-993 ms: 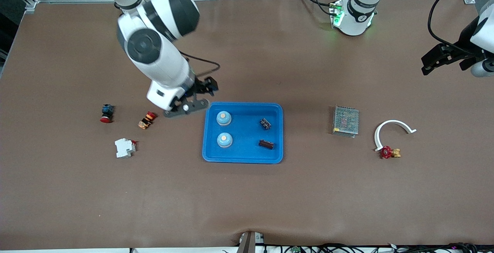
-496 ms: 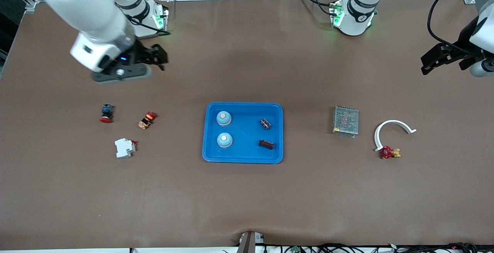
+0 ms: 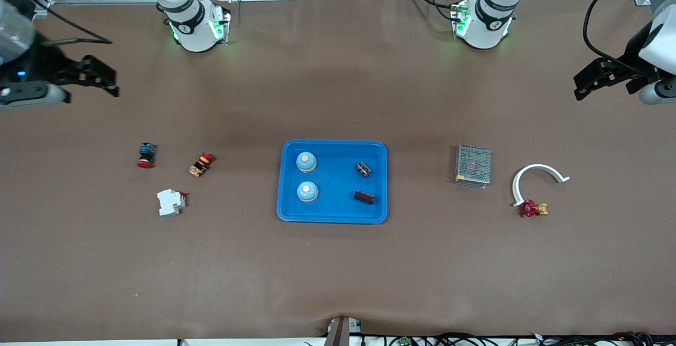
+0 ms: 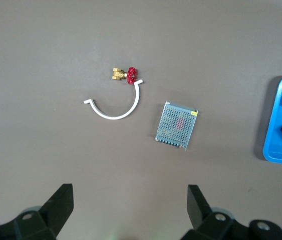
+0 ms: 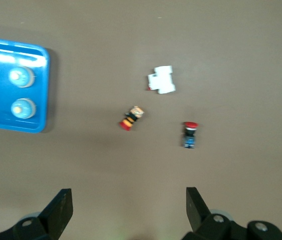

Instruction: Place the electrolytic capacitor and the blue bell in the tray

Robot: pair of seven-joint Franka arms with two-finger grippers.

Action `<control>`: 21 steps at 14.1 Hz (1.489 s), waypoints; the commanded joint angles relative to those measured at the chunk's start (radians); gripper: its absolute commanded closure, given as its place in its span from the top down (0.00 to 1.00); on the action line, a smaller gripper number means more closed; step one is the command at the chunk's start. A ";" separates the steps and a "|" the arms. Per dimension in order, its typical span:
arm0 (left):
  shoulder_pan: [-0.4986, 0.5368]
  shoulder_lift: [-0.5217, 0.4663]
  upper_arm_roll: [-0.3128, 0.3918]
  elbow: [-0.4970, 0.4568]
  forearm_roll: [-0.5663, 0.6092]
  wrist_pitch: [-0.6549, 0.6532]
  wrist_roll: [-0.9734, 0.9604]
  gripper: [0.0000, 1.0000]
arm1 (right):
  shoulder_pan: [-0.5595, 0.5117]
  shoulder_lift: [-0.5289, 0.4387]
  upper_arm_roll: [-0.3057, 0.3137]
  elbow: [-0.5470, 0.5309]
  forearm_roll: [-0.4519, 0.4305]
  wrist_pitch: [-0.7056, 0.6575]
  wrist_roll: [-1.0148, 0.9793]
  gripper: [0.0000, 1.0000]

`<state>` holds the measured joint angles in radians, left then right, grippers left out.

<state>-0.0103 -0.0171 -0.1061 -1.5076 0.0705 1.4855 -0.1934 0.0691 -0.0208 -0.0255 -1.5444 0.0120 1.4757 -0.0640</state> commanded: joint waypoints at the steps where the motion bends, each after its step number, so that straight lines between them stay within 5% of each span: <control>1: 0.001 -0.023 -0.007 -0.013 -0.021 -0.013 0.023 1.00 | -0.072 -0.007 0.021 -0.020 -0.010 0.028 -0.023 1.00; 10: 0.001 -0.023 -0.009 -0.010 -0.021 -0.013 0.022 1.00 | -0.095 0.025 0.021 -0.013 -0.047 0.176 -0.022 1.00; 16: 0.003 -0.024 -0.009 -0.011 -0.037 -0.013 0.022 1.00 | -0.130 -0.097 0.021 -0.236 -0.027 0.331 -0.020 1.00; 21: 0.003 -0.023 -0.007 -0.011 -0.037 -0.013 0.022 1.00 | -0.141 -0.126 0.022 -0.238 0.008 0.293 0.047 1.00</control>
<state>-0.0105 -0.0178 -0.1160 -1.5076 0.0540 1.4847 -0.1934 -0.0497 -0.1095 -0.0231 -1.7506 0.0007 1.7746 -0.0397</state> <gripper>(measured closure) 0.000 0.000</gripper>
